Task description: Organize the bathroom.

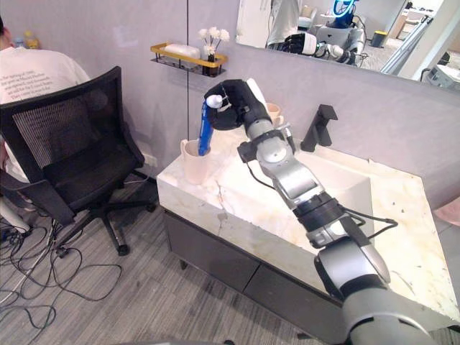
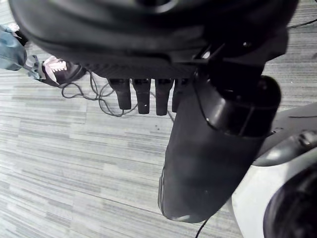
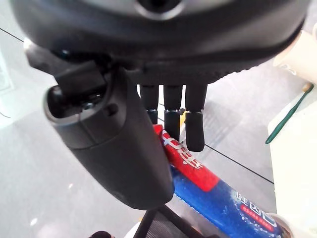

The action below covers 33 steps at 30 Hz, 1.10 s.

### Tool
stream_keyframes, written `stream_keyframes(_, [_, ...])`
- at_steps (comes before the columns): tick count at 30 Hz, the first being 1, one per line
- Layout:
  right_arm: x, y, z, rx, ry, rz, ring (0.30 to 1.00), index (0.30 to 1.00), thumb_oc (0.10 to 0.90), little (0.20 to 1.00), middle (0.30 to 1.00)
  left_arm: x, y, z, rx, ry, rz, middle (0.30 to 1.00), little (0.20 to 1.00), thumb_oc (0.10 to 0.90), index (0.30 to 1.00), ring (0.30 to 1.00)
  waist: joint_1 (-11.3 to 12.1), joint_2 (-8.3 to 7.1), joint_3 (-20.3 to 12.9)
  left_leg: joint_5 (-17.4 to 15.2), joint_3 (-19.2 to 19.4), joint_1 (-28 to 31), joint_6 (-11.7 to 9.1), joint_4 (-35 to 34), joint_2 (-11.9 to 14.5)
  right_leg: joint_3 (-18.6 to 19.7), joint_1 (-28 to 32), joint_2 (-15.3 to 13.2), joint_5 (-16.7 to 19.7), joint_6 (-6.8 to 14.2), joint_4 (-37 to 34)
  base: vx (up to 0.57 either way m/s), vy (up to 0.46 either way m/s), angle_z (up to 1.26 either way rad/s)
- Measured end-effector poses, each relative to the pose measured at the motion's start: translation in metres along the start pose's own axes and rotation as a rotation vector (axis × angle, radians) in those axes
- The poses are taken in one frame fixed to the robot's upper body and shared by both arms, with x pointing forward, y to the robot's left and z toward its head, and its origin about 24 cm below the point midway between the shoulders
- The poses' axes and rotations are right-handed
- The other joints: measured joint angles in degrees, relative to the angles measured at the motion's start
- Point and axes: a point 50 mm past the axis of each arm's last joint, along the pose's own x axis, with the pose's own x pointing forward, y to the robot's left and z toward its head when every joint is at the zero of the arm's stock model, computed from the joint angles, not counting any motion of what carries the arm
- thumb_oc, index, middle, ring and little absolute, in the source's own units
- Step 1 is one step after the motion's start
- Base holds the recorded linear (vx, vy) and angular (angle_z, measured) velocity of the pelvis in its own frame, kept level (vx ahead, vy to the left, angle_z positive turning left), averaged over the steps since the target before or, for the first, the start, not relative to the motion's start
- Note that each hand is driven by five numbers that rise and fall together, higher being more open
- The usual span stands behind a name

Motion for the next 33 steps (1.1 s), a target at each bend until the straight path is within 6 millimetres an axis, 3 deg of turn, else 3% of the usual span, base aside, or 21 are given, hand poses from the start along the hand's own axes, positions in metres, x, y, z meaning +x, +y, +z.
stream_keyframes(20, [0.0, 0.002, -0.002, 0.004, 0.006, 0.018, 0.3, 0.3, 0.4, 0.3, 0.3, -0.001, 0.004, 0.007, -0.001, -0.015, 0.02, 0.9, 0.9, 0.8, 0.9, 0.9, 0.9, -0.12, 1.4, 0.0, 0.0, 0.0, 0.0, 0.0, -0.3, 0.0, 0.0, 0.0, 0.0, 0.0, 0.0, 0.0, 0.0, 0.0])
stream_keyframes(33, [0.001, 0.02, -0.002, 0.021, 0.001, 0.047, 0.3, 0.3, 0.4, 0.3, 0.3, -0.002, 0.007, 0.009, -0.003, -0.021, 0.031, 0.9, 0.9, 0.8, 0.9, 0.9, 1.5, -0.37, 1.6, 0.0, -0.2, 0.0, 0.0, 0.0, -0.4, -0.2, 0.1, -0.1, 0.0, 0.0, 0.0, 0.0, 0.0, 0.0])
